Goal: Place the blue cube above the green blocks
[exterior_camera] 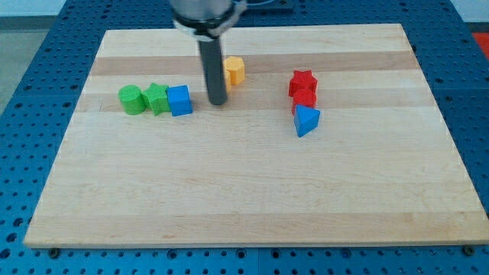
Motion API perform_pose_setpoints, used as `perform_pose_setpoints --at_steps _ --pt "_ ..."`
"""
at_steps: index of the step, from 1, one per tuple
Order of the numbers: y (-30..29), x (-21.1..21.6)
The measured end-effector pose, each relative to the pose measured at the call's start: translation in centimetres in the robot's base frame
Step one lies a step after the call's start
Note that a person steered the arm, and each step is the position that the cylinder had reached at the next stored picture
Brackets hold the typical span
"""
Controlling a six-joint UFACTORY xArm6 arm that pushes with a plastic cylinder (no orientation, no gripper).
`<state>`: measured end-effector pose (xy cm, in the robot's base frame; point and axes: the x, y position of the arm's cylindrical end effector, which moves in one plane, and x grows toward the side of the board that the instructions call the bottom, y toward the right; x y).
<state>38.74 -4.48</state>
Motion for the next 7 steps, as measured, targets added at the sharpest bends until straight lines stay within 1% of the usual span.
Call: perform_pose_setpoints --at_steps 1,3,4,5,6,7 --pt "0.1 0.8" --pt "-6.9 1.6" --pt "-8.3 1.6" --pt "-8.3 2.2" --pt "-9.7 4.2" --pt "-10.6 4.2"
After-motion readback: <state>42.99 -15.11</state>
